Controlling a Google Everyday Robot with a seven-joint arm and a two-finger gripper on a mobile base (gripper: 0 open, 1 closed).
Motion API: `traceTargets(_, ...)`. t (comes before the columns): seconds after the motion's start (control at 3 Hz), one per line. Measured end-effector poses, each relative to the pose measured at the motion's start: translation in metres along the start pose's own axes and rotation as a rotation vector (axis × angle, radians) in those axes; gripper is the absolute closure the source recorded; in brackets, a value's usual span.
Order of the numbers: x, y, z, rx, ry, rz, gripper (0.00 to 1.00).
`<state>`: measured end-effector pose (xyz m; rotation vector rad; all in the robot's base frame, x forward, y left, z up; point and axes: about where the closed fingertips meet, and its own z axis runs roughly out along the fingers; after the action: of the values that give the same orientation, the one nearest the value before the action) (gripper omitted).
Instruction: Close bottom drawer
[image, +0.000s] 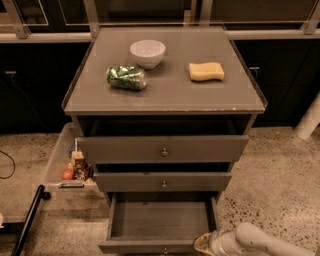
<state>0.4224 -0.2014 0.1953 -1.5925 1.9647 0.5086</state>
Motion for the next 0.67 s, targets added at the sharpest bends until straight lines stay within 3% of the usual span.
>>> traceTargets(0.67,-0.004,0.012,0.000,-0.020,-0.016,-0.022,1.00)
